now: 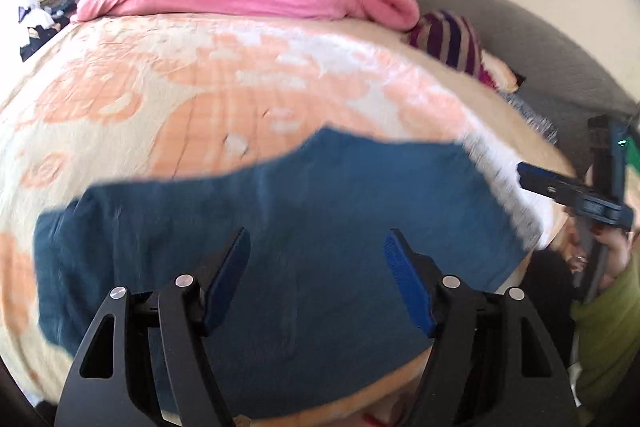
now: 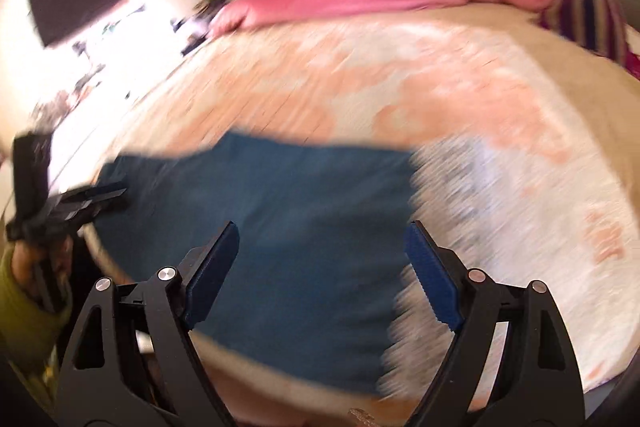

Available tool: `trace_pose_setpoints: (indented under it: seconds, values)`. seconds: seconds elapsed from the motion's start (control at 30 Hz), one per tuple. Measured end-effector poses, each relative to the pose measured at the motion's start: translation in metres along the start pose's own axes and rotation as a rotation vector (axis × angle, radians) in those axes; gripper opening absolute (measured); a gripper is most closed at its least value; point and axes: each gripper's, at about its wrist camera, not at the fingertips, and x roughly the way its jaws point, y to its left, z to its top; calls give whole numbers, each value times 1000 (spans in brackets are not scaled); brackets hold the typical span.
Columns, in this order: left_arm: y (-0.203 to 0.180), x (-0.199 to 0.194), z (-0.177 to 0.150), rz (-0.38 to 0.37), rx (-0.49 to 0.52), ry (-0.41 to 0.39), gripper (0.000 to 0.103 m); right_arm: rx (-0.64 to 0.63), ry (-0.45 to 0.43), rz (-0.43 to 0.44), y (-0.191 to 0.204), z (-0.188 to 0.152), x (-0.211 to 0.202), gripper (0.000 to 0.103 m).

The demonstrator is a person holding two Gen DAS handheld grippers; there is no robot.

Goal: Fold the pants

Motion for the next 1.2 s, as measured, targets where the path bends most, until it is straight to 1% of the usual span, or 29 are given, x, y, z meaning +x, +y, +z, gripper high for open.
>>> trace_pose_setpoints:
  seconds: [0.03, 0.1, 0.2, 0.23, 0.27, 0.33, 0.4, 0.43, 0.5, 0.53, 0.57, 0.6, 0.63, 0.7, 0.73, 0.77, 0.8, 0.83, 0.87, 0.93, 0.97, 1.0, 1.07, 1.1, 1.2]
  values:
    - [-2, 3, 10, -23, -12, -8, 82, 35, 0, -30, -16, 11, 4, 78]
    - [-5, 16, 29, -59, -23, -8, 82, 104, 16, -47, -44, 28, 15, 75]
    - [-5, 37, 49, -108, -57, 28, 82, 178, 55, -51, -77, 40, 34, 64]
    - [-4, 49, 56, -116, -71, 48, 82, 210, 78, -48, -87, 42, 45, 58]
    - [-2, 59, 62, -119, -79, 63, 82, 228, 95, -36, -94, 42, 54, 57]
    - [-1, 77, 70, -93, -73, 84, 82, 263, 131, -3, -105, 41, 74, 55]
    - [3, 95, 75, -70, -70, 103, 82, 285, 161, 3, -112, 34, 87, 53]
    - [7, 108, 77, -56, -74, 127, 82, 282, 174, -1, -114, 31, 93, 50]
    - [13, 124, 78, -62, -92, 156, 82, 242, 161, 6, -111, 27, 94, 46]
    - [16, 132, 77, -69, -101, 170, 82, 233, 158, 20, -110, 27, 93, 40]
    - [18, 140, 77, -80, -108, 184, 79, 229, 155, 31, -109, 27, 91, 35]
    - [20, 145, 77, -94, -114, 195, 75, 229, 150, 64, -109, 25, 90, 31]
    - [21, 151, 76, -116, -124, 201, 70, 235, 149, 100, -110, 24, 90, 22]
    - [20, 155, 75, -126, -123, 201, 56, 224, 143, 131, -107, 20, 89, 19]
    - [19, 154, 74, -143, -124, 201, 34, 214, 134, 137, -105, 20, 87, 17]
    - [18, 156, 73, -179, -132, 210, 10, 208, 118, 139, -104, 19, 82, 15]
    - [17, 155, 72, -195, -135, 216, 10, 203, 94, 133, -102, 20, 76, 15]
    - [14, 152, 73, -193, -115, 206, 10, 194, 72, 126, -101, 22, 70, 14]
    - [11, 147, 75, -197, -92, 180, 8, 183, 50, 119, -99, 24, 64, 13]
    - [9, 140, 81, -199, -77, 139, 8, 135, -1, 102, -93, 35, 53, 13]
    - [7, 138, 85, -186, -67, 127, 8, 104, -7, 95, -89, 41, 54, 13]
    - [6, 138, 89, -168, -57, 119, 8, 83, -3, 81, -88, 46, 58, 13]
    - [6, 144, 96, -144, -64, 122, 8, 32, 43, 19, -84, 55, 77, 13]
    - [7, 149, 97, -131, -68, 129, 8, 16, 72, -11, -85, 57, 87, 13]
    - [9, 168, 95, -67, -62, 148, 8, 6, 144, -60, -90, 53, 108, 14]
